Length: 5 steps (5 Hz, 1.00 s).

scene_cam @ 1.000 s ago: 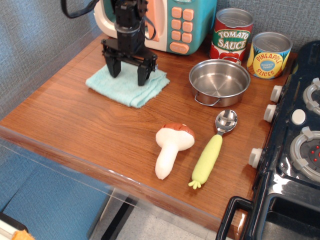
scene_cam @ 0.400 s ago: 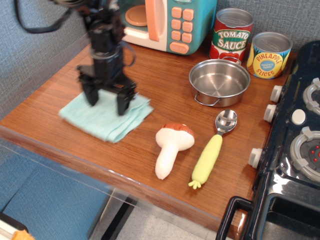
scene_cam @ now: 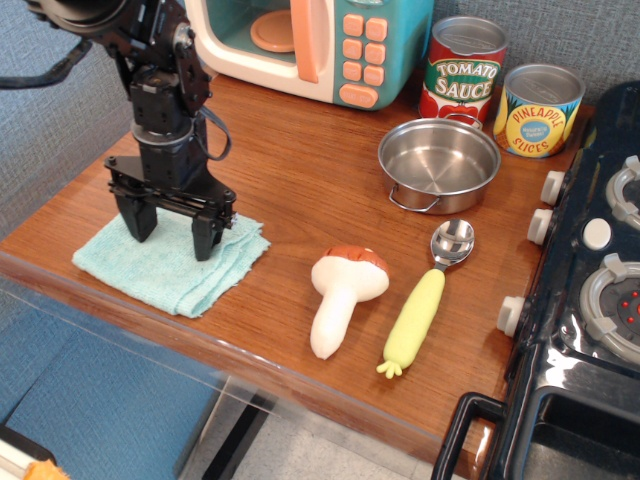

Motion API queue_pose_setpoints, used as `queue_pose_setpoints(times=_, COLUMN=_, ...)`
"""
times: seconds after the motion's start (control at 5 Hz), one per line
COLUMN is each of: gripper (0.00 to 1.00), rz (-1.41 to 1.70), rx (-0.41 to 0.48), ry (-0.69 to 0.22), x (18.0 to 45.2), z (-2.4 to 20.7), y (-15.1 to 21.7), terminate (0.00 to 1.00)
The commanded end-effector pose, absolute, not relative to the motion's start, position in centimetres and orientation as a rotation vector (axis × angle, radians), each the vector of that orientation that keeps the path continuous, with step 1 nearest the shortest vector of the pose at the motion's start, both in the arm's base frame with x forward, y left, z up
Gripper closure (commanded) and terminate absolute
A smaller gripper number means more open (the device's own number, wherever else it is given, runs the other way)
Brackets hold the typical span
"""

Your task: Place the blue cloth at the left side corner of the table.

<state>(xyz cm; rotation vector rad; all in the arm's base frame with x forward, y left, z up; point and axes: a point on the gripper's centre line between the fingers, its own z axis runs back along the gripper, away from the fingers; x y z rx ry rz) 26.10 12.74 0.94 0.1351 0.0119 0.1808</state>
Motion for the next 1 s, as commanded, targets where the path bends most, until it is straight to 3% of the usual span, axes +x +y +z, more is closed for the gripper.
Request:
queue_pose_setpoints(times=0.0, gripper=0.00, rz=0.182, rx=0.086, ry=-0.145, x=27.6, z=7.8, y=12.2, terminate=0.00)
queue_pose_setpoints(times=0.2, gripper=0.00, rz=0.172, rx=0.074, ry=-0.163, x=27.2, z=9.4, y=12.0, terminate=0.00)
queue_pose_setpoints(times=0.4, gripper=0.00, rz=0.212, rx=0.165, ry=-0.153, x=27.1, z=9.2, y=11.5, terminate=0.00)
queue_pose_setpoints(times=0.6, gripper=0.00, rz=0.212, rx=0.165, ry=-0.153, x=27.1, z=9.2, y=11.5, terminate=0.00)
queue_pose_setpoints(times=0.8, gripper=0.00, rz=0.212, rx=0.165, ry=-0.153, x=27.1, z=9.2, y=11.5, terminate=1.00)
